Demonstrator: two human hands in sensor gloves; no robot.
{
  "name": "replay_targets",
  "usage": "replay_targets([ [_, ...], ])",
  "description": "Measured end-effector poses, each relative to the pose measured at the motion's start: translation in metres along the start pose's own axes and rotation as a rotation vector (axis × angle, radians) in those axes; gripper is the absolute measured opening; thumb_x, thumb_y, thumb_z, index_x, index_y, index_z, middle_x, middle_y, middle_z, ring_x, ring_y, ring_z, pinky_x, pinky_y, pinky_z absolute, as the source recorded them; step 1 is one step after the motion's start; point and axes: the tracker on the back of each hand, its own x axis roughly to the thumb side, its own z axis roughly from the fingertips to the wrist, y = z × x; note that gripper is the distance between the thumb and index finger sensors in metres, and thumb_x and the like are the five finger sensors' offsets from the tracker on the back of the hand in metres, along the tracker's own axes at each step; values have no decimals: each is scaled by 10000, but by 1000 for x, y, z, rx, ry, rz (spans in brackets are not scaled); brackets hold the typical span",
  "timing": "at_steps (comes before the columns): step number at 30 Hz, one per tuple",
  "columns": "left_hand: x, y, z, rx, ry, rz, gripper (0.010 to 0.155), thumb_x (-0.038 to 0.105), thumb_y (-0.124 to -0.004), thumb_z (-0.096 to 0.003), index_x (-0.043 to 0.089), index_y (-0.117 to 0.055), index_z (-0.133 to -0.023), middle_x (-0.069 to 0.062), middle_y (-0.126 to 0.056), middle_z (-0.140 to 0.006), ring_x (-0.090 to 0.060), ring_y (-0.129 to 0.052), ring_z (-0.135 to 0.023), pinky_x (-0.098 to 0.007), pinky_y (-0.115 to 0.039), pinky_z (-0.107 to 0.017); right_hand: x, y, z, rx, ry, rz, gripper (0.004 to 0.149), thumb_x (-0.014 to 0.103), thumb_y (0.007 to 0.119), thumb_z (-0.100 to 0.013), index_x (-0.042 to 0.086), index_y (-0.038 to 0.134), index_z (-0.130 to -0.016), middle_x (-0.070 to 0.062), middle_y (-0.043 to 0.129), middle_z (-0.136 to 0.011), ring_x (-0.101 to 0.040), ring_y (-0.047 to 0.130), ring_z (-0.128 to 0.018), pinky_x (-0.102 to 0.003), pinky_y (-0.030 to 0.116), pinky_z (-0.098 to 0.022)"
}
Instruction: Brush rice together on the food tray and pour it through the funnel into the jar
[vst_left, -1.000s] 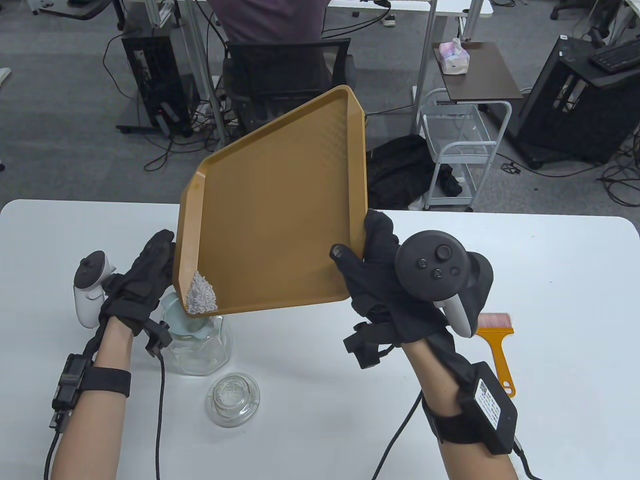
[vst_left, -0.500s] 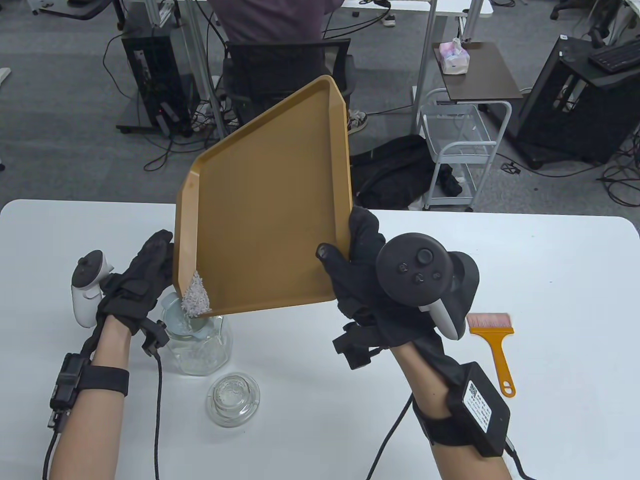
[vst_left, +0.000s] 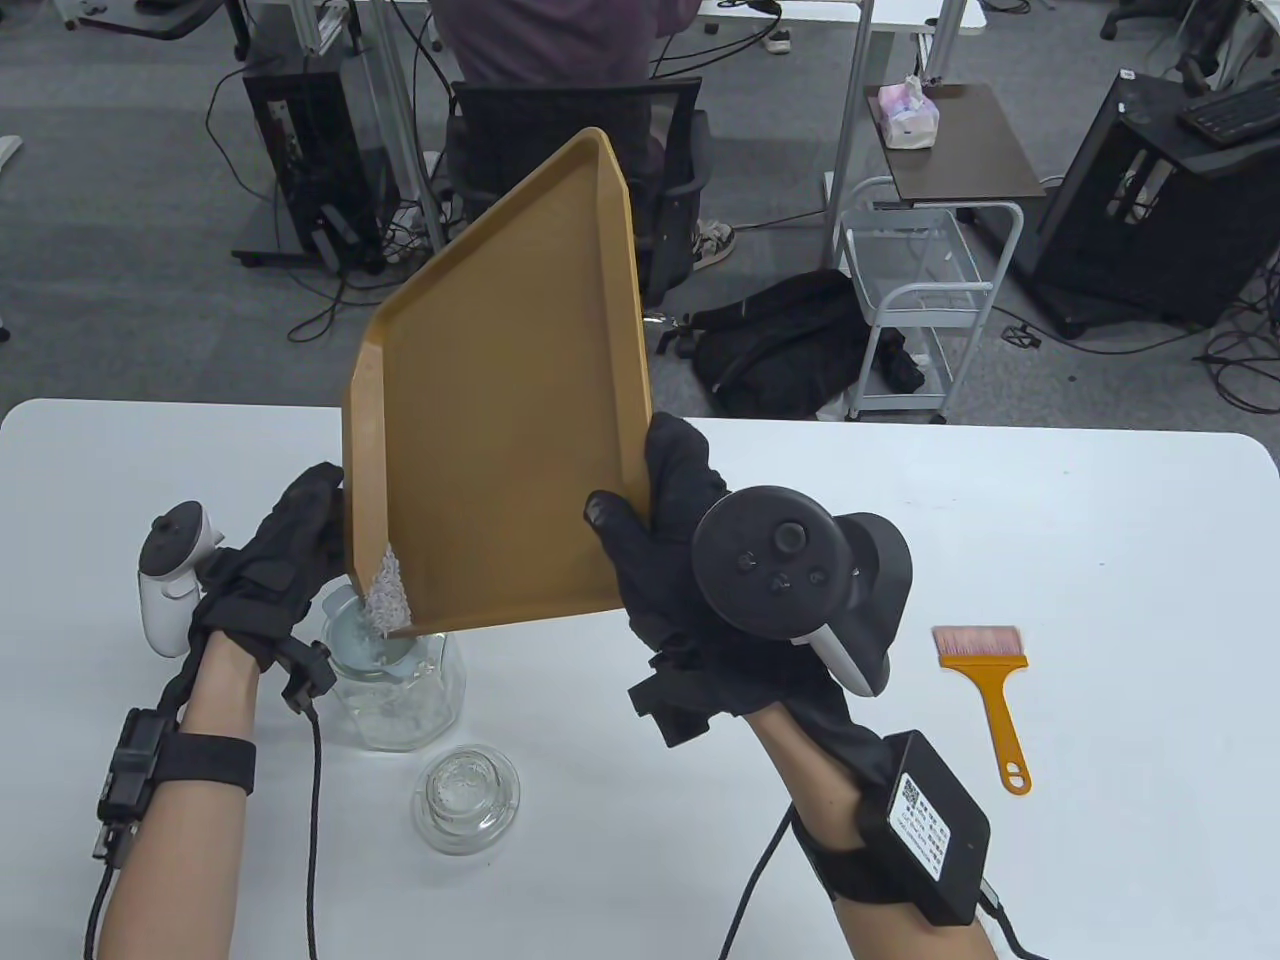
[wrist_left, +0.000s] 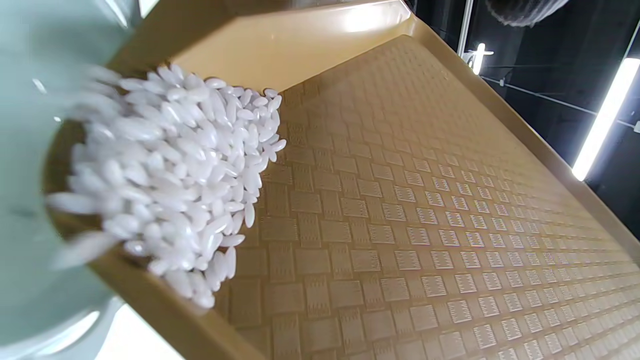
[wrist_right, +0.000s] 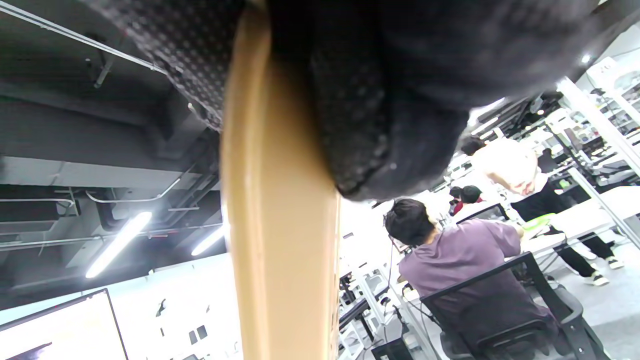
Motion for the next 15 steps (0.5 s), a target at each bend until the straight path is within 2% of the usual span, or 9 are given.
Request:
replay_targets([
  [10,2,3,5,9,-27,18,828,678,-559,-541,227,-211,-1142,-206,-179,-1208,-459,-398,-1133,-642,-416,-780,23,-1,9,-21,-81,23,640,313,856,-488,-52,577,-933,-328,797,-815,-283,1037,-254,-312,914,-142],
  [15,4,5,9,32,-56,26,815,681,-553,-544,223,-241,-1141,-199,-194,-1214,-454,-422,-1132,-642,-436,-778,34,0,20,-36,-166,43,642,319,857,-486,-44,575,-935,-326,793,-820,-281,1040,-258,-311,917,-145],
])
